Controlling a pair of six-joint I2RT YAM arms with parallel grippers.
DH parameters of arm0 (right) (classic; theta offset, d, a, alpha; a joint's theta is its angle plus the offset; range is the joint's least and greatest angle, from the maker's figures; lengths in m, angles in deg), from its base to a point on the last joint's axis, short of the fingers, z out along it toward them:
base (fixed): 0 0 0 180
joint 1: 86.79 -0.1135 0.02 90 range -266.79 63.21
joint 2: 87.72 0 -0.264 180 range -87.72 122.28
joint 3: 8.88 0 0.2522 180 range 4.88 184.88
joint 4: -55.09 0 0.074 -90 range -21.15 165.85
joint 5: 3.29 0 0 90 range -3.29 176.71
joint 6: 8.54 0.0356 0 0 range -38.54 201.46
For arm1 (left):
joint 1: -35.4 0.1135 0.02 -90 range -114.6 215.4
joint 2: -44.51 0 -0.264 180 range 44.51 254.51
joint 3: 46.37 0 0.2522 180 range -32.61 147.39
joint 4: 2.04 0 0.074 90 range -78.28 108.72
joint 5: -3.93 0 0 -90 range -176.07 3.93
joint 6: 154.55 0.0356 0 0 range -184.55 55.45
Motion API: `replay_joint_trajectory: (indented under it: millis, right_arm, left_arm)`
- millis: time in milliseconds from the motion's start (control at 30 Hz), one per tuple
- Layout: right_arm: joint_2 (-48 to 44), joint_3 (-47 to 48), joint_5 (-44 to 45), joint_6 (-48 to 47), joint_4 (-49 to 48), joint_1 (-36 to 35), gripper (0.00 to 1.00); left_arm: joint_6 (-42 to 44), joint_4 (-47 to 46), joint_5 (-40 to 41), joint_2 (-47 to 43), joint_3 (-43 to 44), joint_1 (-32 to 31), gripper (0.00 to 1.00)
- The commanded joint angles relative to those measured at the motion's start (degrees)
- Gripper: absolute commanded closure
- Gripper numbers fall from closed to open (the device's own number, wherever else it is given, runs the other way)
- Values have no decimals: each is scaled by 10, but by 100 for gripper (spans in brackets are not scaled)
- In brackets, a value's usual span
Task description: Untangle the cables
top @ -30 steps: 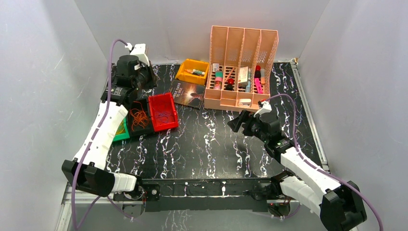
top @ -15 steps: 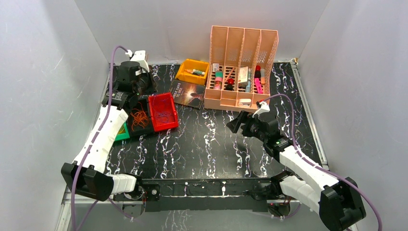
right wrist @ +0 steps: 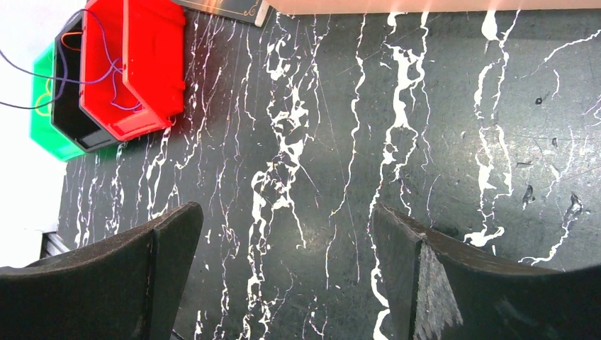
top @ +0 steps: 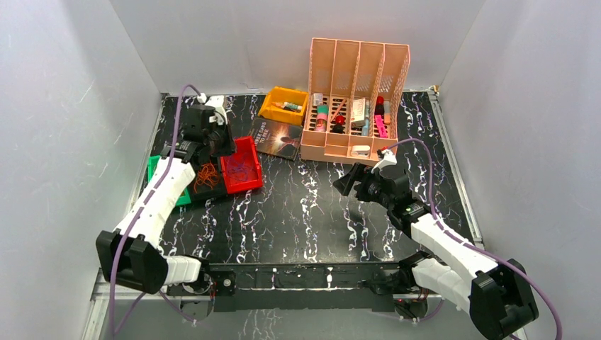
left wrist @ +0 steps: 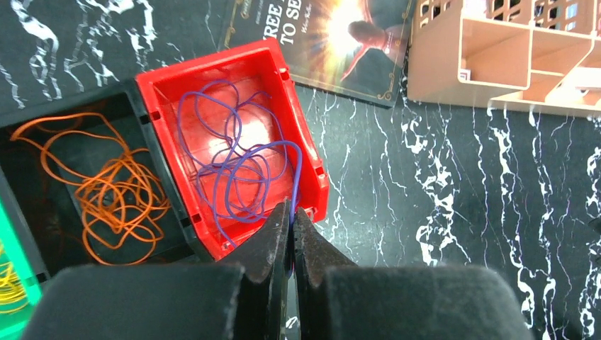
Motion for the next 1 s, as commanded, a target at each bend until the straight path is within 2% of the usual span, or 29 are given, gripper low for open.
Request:
replay_joint_trajectory:
  millis: [0,133,300,633,967]
  right_arm:
    - [-5,-1,-1,0,-29,-1,2]
    - [-9,-2,3,0,-25,-2,2]
    - [-13,-4,8,-1,-24,-1,2]
    - [-21,-7,10,-2,-18,-2,2]
    - [-20,-15,7,-4,-25,-1,2]
  left_arm:
    - [-11,-22,-49,25,-7,2,100]
    - [-9,-48,-59,49,0,1,100]
    - [5,-73,-28,87,0,2,100]
    - [-27,-157,25,126,-65,2,100]
    - [-45,-172,42,158,-96,3,100]
